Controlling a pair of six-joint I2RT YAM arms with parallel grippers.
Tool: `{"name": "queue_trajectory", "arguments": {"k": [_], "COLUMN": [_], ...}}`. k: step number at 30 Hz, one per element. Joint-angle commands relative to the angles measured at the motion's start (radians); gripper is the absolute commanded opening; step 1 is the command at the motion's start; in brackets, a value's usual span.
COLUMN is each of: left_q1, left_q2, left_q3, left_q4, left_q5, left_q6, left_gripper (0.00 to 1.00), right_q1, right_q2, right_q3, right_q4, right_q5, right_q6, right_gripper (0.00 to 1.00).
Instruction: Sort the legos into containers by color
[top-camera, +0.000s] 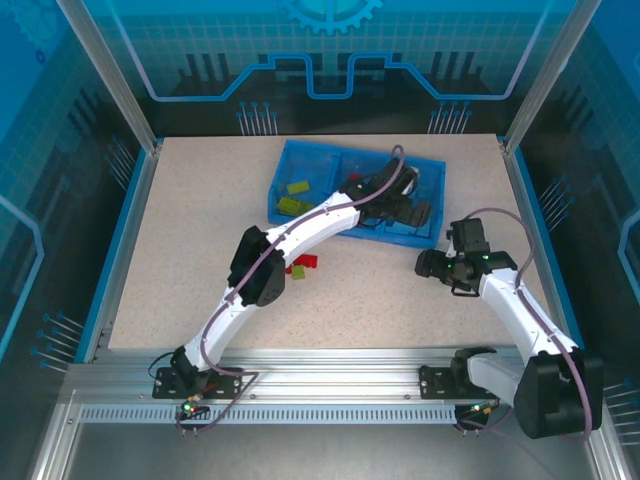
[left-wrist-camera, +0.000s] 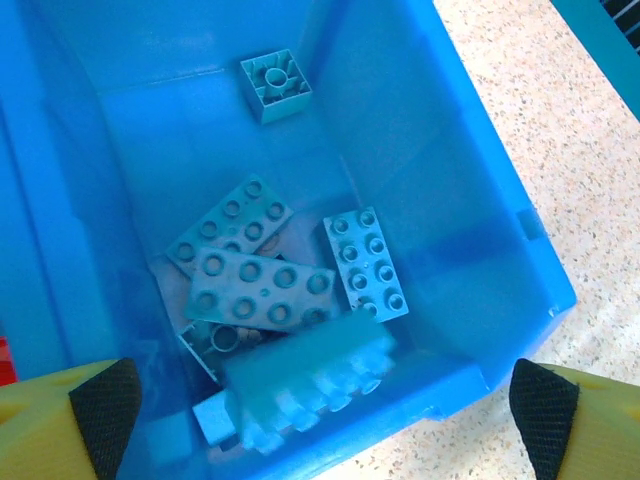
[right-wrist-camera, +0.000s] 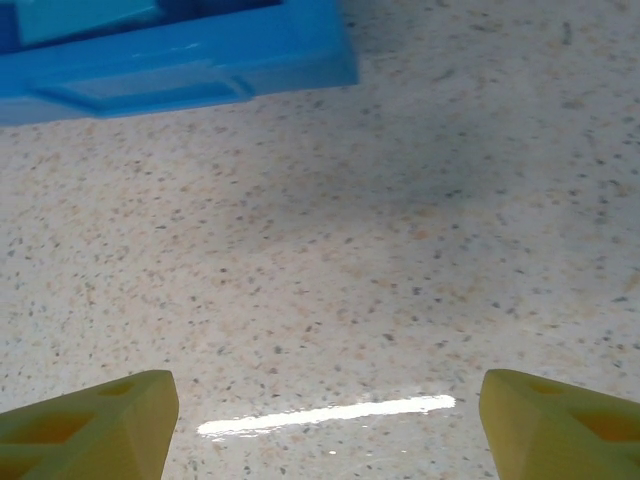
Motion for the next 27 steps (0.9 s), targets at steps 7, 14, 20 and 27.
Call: {"name": "queue_trajectory", "arguments": {"k": [7,14,20,27], "left_q1": [0.01,0.139,0.332,0.485], "left_q2": [-0.287,-0.608,-0.876,-1.075], "left_q3": [-0.178,-0.555,-0.966,-1.255], "left_q4": [0.043,0.104,0.114,0.06], "left_q5": [-0.162,-0.157,-0.105,-0.072], "left_q6": [-0.038,-0.118,-0.2,-0.235], "left_gripper": [0.99,0.99,0.99,0.99], "right_q1": [0.268,0.524,0.649,0.691], "right_q2": [0.052,0.364,0.687,0.903], "right_q3": [0.071,0.373,0.684,0.901], "right_q4": [0.089,0.128,0.059,-0.076], "right_q5": [0.072,0.099,0.022,-0.033], "right_q6": [0.142,-0.141,-0.48,-0.686], "right_gripper": [0.81,0.81,0.77,0.77]}}
